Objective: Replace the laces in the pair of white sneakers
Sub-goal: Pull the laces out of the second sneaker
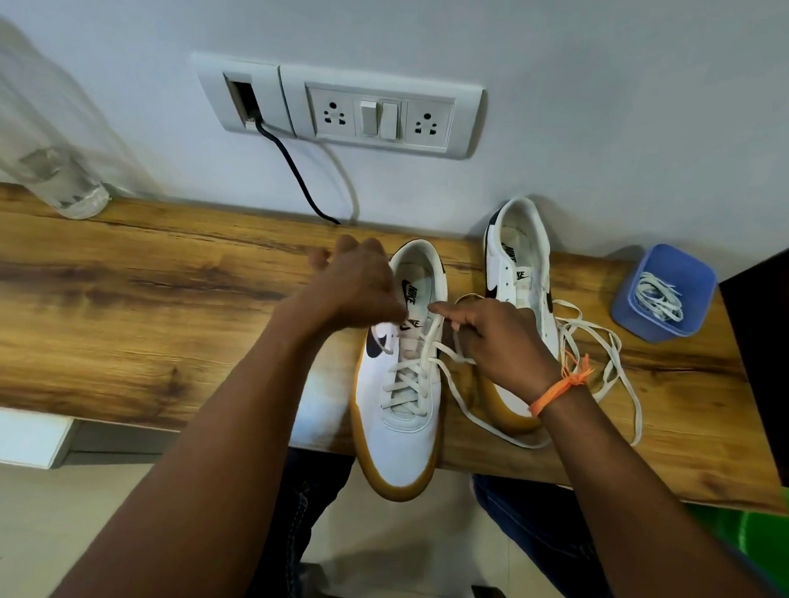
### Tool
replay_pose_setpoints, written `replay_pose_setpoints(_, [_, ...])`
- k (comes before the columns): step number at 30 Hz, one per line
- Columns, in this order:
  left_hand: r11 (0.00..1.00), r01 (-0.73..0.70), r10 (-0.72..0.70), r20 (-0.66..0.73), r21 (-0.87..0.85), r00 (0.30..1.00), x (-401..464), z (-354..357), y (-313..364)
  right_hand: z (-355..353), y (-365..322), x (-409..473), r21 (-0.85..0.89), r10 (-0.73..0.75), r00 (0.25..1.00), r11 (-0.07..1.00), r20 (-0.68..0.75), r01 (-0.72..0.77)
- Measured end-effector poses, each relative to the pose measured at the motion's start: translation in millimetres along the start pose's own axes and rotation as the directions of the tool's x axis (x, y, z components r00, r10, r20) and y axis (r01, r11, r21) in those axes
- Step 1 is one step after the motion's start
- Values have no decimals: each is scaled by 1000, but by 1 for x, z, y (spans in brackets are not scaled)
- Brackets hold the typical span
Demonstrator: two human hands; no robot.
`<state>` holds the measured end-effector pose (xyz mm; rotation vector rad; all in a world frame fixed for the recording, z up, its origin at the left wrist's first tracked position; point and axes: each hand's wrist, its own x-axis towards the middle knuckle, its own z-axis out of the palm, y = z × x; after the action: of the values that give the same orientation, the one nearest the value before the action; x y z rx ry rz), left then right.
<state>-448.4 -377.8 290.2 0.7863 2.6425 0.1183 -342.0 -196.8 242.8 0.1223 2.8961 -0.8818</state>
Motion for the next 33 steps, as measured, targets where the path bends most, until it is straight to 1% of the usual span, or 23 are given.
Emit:
replay_pose_setpoints(2, [989,145,-139,-118,44,983,-1,-6,-14,0,2,0,7,16,1000,1000,2,-16])
replay_pose_setpoints(3, [977,208,-200,-140,47,970,-3,-7,-17,1,1,0,12,20,1000,1000,1,-20])
replay_pose_setpoints(5, [953,300,-295,-90,41,951,-5,-5,-14,1,1,0,-3,26,1000,1000,-1,-26])
replay_pose_setpoints(6, [947,317,-314,-66,44,947,-5,-3,-10,1,0,0,-1,28,1000,1000,-1,-28])
replay_pose_setpoints(7, [951,304,-300,-69,57,951,-4,-1,-6,0,0,0,9,29,1000,1000,4,-29])
replay_pose_setpoints(8, [964,258,-252,-95,62,963,-3,1,-1,0,0,0,24,30,999,999,20,-30])
replay_pose_setpoints(10, [995,96,-93,-131,12,987,0,3,6,0,-4,-3,84,17,1000,996,26,-20])
replay_pose_setpoints(11, [1000,8,-11,-123,-24,992,1,4,10,1,-6,-4,108,29,1000,994,-10,-28])
replay_pose_setpoints(13, [995,-100,98,-78,-19,992,1,9,20,1,-11,-9,122,155,975,983,-158,-136])
replay_pose_setpoints(14, [993,-115,115,-47,3,992,1,13,23,1,-13,-13,98,217,952,975,-216,-200])
replay_pose_setpoints(15, [994,-113,113,-20,16,993,2,17,26,4,-15,-20,51,247,941,969,-231,-242])
replay_pose_setpoints(16, [995,-103,103,1,18,995,3,20,27,9,-19,-29,2,258,946,965,-198,-263])
replay_pose_setpoints(18, [996,-93,93,7,-1,996,6,21,26,24,-27,-42,16,254,961,967,-113,-254])
replay_pose_setpoints(19, [995,-95,95,1,-10,995,7,20,26,33,-29,-44,40,236,966,972,-105,-233])
replay_pose_setpoints(21, [995,-87,87,-1,-39,996,8,18,26,49,-28,-41,23,197,970,980,-141,-196])
replay_pose_setpoints(25, [994,-72,72,1,-78,997,8,12,20,59,-30,-37,-7,193,959,980,-209,-199])
replay_pose_setpoints(27, [995,-22,20,-22,-98,1000,7,5,12,61,-31,-38,6,176,959,984,-221,-179])
replay_pose_setpoints(28, [995,39,-47,-78,-97,996,6,1,6,60,-31,-38,18,175,958,984,-227,-176])
replay_pose_setpoints(29, [987,126,-141,-168,-97,976,5,-4,-1,59,-32,-38,28,176,957,984,-229,-174])
replay_pose_setpoints(30, [968,223,-245,-265,-111,933,4,-8,-9,59,-31,-38,38,179,958,984,-224,-175])
replay_pose_setpoints(31, [943,305,-333,-326,-135,885,3,-11,-16,58,-32,-38,51,187,959,982,-214,-180])
replay_pose_setpoints(32, [923,359,-385,-336,-141,859,2,-11,-21,58,-31,-38,66,197,959,980,-202,-187])
replay_pose_setpoints(33, [915,385,-404,-306,-124,862,1,-10,-23,58,-30,-37,78,205,959,978,-195,-193])
